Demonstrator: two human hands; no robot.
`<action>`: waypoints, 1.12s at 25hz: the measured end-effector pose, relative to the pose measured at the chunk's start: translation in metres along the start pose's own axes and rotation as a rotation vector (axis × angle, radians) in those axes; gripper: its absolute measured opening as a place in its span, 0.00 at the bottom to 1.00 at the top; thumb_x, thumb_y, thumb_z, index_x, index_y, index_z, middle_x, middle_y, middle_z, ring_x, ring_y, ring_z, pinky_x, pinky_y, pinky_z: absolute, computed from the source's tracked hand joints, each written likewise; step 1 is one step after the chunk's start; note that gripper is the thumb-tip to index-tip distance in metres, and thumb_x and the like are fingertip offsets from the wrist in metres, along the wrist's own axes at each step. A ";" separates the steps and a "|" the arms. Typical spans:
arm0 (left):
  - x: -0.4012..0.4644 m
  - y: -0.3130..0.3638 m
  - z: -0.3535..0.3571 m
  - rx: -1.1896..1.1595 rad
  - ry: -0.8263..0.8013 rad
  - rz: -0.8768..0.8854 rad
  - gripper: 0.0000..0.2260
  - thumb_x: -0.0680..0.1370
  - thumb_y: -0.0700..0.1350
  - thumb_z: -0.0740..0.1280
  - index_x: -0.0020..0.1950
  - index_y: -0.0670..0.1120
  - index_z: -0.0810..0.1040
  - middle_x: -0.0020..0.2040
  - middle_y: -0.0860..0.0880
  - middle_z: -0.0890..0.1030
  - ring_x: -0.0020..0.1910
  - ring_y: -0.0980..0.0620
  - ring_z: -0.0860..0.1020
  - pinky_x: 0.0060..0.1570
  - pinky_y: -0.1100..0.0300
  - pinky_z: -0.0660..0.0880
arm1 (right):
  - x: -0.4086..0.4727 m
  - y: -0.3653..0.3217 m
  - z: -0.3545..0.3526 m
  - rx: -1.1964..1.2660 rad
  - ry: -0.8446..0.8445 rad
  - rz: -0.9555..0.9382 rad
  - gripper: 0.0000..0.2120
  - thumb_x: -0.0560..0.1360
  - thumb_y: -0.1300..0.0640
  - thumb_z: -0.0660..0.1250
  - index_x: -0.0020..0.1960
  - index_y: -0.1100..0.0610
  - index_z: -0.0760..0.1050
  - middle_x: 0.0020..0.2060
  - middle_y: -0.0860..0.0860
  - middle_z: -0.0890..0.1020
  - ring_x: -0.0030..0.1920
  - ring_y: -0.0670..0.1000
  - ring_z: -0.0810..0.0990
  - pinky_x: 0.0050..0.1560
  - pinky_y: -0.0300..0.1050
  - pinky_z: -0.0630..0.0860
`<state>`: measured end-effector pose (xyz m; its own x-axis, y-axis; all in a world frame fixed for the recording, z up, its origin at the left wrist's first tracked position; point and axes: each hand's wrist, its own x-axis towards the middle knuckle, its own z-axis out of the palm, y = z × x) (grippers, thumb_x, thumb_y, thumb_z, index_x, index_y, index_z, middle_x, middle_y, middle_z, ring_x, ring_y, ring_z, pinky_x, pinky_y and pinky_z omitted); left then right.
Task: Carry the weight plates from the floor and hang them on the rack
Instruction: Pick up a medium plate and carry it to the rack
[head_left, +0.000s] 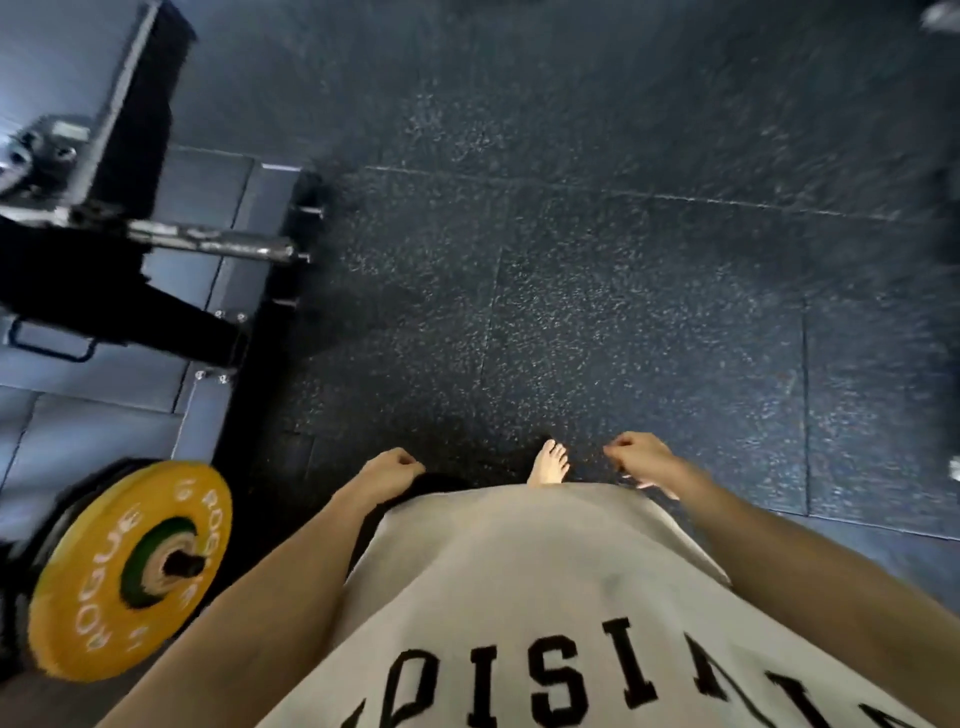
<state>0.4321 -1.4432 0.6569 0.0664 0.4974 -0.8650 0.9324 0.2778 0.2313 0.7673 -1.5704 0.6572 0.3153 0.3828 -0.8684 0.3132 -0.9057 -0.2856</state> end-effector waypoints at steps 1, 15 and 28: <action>0.009 0.026 -0.011 -0.010 0.032 0.009 0.13 0.80 0.52 0.64 0.60 0.48 0.78 0.60 0.46 0.79 0.58 0.47 0.76 0.55 0.55 0.72 | 0.011 -0.006 -0.021 0.008 -0.015 0.010 0.06 0.79 0.54 0.64 0.48 0.56 0.77 0.40 0.54 0.78 0.39 0.53 0.75 0.36 0.40 0.71; 0.215 0.267 -0.231 -0.030 -0.022 0.025 0.14 0.82 0.50 0.61 0.61 0.43 0.77 0.60 0.43 0.78 0.60 0.43 0.76 0.54 0.57 0.70 | 0.220 -0.259 -0.243 -0.011 0.014 0.002 0.08 0.78 0.58 0.62 0.40 0.57 0.70 0.36 0.57 0.72 0.33 0.52 0.66 0.32 0.40 0.60; 0.389 0.464 -0.466 -0.174 0.074 -0.121 0.15 0.82 0.47 0.63 0.65 0.41 0.76 0.60 0.40 0.80 0.57 0.41 0.78 0.55 0.54 0.75 | 0.436 -0.606 -0.418 -0.264 -0.008 -0.123 0.14 0.79 0.54 0.62 0.54 0.63 0.80 0.52 0.60 0.81 0.56 0.61 0.79 0.50 0.46 0.72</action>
<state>0.7246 -0.7376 0.6349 -0.0745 0.5087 -0.8577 0.8563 0.4734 0.2064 1.0892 -0.7788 0.6207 0.2532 0.4846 -0.8373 0.5713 -0.7734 -0.2749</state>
